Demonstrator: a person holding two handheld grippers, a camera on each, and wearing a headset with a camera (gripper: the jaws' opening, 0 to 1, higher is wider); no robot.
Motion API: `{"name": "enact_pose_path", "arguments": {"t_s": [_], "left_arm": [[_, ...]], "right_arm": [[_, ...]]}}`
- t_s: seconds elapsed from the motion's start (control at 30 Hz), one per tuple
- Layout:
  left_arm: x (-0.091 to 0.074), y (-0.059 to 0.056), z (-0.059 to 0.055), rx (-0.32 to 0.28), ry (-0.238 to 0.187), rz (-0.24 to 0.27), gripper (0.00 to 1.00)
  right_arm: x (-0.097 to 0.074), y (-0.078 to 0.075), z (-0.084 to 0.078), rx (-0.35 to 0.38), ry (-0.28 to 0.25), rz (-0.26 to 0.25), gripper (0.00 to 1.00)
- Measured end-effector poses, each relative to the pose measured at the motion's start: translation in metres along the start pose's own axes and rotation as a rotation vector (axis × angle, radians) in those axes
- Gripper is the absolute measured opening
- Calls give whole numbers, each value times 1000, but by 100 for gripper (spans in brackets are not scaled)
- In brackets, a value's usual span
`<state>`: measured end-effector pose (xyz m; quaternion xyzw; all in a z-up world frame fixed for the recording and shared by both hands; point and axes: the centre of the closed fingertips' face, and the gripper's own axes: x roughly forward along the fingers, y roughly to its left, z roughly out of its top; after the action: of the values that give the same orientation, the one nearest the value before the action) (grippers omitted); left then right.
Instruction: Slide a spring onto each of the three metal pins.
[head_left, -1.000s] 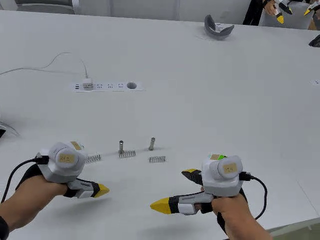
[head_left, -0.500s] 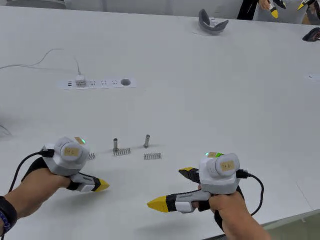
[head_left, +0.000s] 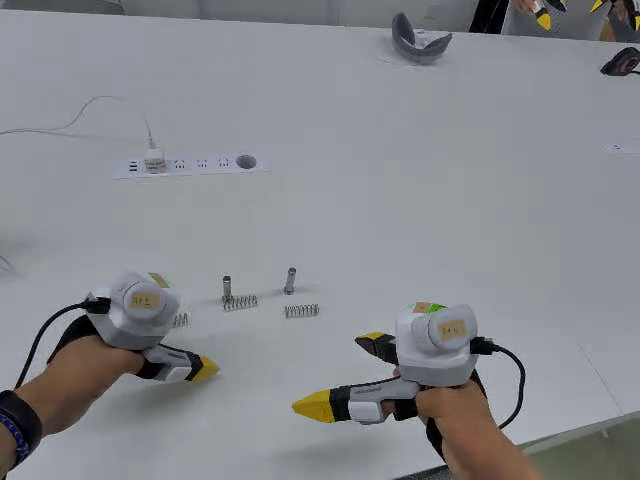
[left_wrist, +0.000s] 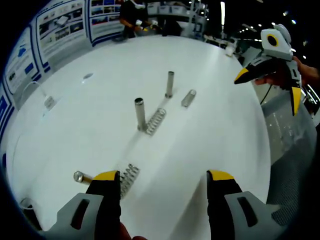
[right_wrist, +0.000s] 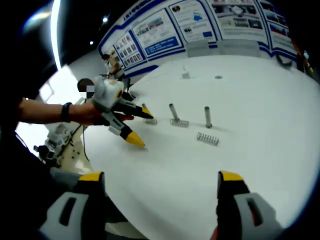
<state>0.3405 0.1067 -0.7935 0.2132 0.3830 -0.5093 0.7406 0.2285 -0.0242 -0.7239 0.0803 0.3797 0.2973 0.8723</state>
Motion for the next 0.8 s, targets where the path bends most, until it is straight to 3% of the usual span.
{"name": "enact_pose_path", "arguments": {"t_s": [0.43, 0.67, 0.73, 0.8], "left_arm": [[-7, 19, -27, -38, 19, 65, 45], [-10, 34, -27, -86, -10, 152, 24], [-12, 39, -27, -149, -34, 184, 18], [-13, 38, -28, -117, -29, 196, 13]], "right_arm": [[1, 1, -5, -3, 10, 2, 94], [4, 5, -2, -13, 14, 9, 94], [4, 5, -1, -15, 13, 11, 94], [4, 6, 0, -16, 12, 13, 94]]}}
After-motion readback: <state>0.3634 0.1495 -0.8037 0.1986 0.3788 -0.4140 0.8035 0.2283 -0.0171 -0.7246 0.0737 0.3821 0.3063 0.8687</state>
